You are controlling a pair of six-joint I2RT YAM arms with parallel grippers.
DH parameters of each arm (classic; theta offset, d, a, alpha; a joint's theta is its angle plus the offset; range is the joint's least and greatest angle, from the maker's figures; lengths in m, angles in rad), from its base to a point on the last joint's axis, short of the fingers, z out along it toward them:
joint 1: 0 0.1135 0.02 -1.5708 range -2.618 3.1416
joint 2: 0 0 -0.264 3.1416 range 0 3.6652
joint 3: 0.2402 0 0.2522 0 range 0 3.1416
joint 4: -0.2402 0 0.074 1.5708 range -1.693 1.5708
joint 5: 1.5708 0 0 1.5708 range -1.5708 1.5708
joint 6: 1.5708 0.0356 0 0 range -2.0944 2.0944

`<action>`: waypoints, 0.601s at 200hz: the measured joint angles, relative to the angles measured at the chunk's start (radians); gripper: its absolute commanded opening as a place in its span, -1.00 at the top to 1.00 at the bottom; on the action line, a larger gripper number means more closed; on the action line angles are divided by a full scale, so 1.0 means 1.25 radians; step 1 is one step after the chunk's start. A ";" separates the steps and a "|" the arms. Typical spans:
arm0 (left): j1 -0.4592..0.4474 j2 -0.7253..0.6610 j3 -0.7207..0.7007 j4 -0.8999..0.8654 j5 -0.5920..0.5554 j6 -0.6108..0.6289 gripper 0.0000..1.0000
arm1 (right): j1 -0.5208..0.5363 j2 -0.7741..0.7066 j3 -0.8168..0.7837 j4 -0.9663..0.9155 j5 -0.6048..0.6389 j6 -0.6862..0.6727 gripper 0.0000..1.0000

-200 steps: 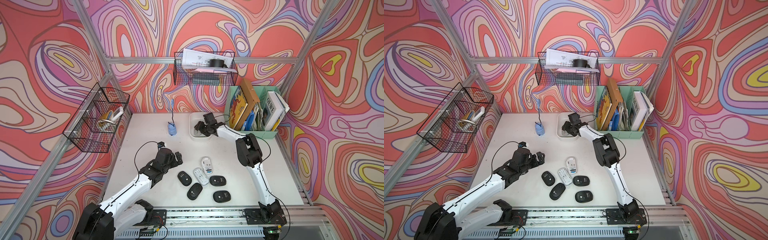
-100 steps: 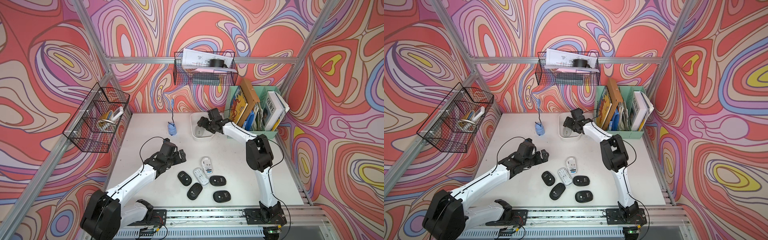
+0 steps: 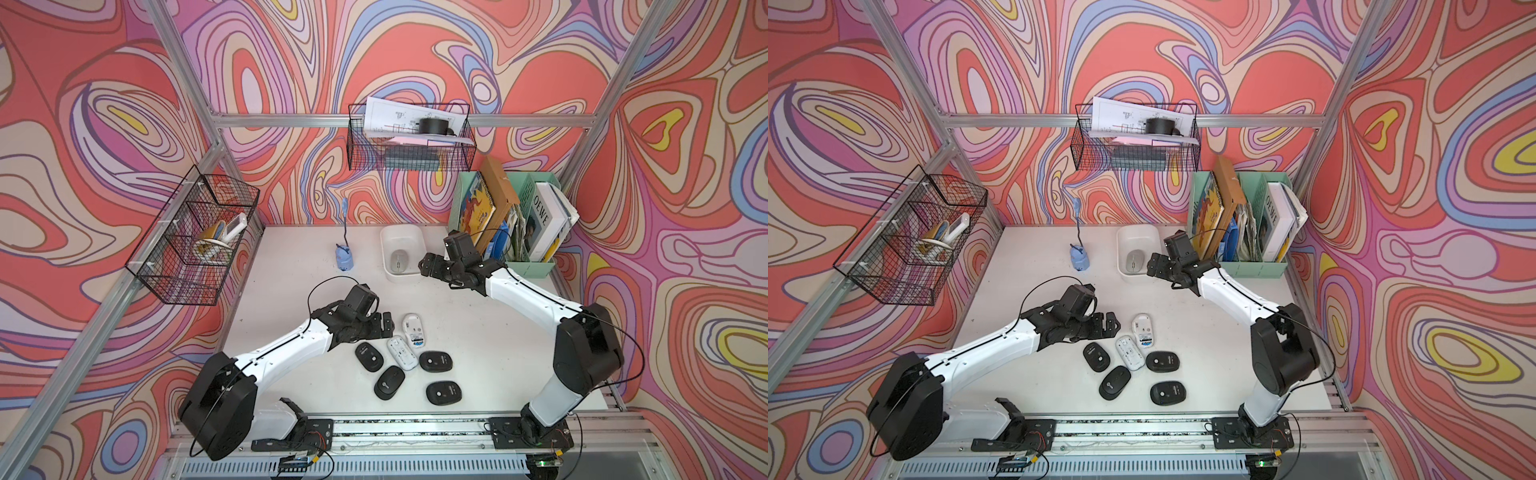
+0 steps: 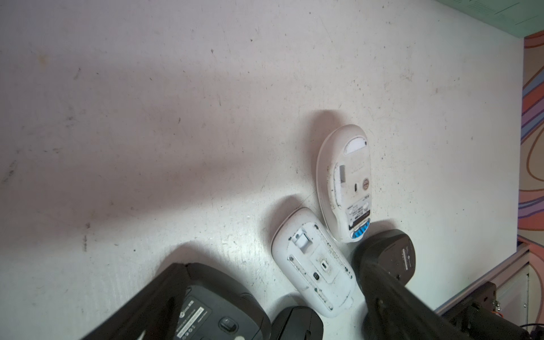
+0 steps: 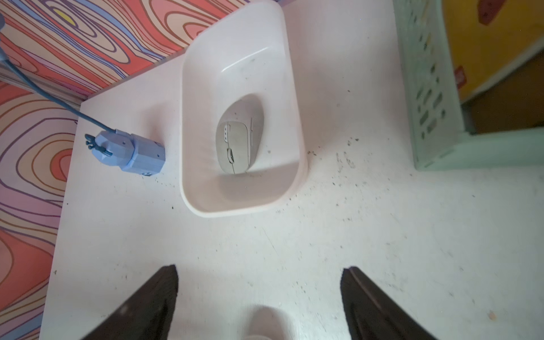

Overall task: Put the mouse in the storage box
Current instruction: Adjust the mouse at the center of the board.

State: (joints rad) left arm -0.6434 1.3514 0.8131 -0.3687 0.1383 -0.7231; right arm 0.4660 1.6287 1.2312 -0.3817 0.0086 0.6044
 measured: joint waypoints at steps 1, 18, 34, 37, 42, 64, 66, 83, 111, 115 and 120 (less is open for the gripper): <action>-0.001 0.001 0.000 0.000 0.000 0.000 -0.94 | 0.000 -0.003 -0.003 0.000 0.002 -0.001 -0.77; -0.011 0.023 0.012 -0.001 -0.002 -0.006 -0.93 | 0.000 -0.075 -0.077 0.002 0.014 -0.011 -0.77; -0.023 0.046 0.021 -0.001 -0.002 -0.009 -0.92 | 0.000 -0.134 -0.139 0.003 0.027 -0.017 -0.77; -0.025 0.049 0.022 -0.001 -0.002 -0.010 -0.92 | 0.000 -0.146 -0.153 0.003 0.030 -0.018 -0.77; -0.027 0.056 0.023 -0.001 -0.002 -0.012 -0.92 | 0.000 -0.161 -0.170 0.003 0.034 -0.020 -0.77; -0.037 0.077 0.024 -0.001 -0.002 -0.021 -0.89 | 0.000 -0.225 -0.245 0.003 0.053 -0.019 -0.77; -0.037 0.080 0.024 -0.001 -0.002 -0.021 -0.88 | 0.000 -0.231 -0.251 0.002 0.056 -0.019 -0.77; -0.044 0.099 0.027 -0.001 0.000 -0.027 -0.85 | 0.000 -0.274 -0.300 0.000 0.069 -0.016 -0.77; -0.064 0.136 0.041 0.002 0.007 -0.033 -0.81 | 0.000 -0.339 -0.365 -0.001 0.086 -0.007 -0.77; -0.067 0.141 0.043 0.002 0.009 -0.034 -0.81 | 0.000 -0.348 -0.374 -0.002 0.089 -0.006 -0.77; -0.070 0.146 0.045 0.002 0.011 -0.036 -0.80 | 0.000 -0.358 -0.383 -0.003 0.090 -0.005 -0.77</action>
State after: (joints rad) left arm -0.7307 1.5345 0.8700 -0.3656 0.1520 -0.7677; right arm 0.4656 1.1812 0.7528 -0.3851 0.1211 0.5980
